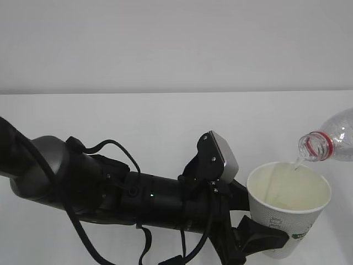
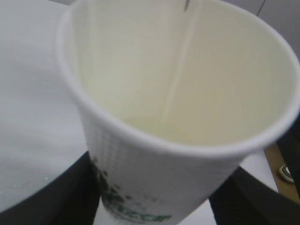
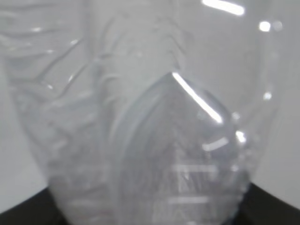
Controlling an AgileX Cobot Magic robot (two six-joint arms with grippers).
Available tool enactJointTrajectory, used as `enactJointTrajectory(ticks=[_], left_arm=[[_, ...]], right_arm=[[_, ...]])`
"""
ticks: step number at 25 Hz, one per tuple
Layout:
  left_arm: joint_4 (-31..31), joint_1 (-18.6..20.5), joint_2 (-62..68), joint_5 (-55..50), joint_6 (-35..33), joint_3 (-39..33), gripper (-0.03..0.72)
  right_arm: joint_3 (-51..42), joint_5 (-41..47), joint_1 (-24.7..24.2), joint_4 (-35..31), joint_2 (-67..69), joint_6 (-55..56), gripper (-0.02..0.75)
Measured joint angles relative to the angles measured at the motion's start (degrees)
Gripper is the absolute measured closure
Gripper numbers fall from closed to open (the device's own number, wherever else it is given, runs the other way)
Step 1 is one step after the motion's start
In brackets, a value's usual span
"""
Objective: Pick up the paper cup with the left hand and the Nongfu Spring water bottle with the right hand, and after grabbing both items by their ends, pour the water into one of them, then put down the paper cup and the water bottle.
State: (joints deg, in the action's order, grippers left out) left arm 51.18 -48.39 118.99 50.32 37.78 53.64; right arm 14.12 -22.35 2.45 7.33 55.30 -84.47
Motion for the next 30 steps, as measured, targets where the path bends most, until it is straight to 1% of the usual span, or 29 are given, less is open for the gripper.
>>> enactJointTrajectory(ticks=[30], left_arm=[[0.0,0.0,0.0,0.0,0.0,0.0,0.200]], right_arm=[[0.0,0.0,0.0,0.0,0.0,-0.1,0.307]])
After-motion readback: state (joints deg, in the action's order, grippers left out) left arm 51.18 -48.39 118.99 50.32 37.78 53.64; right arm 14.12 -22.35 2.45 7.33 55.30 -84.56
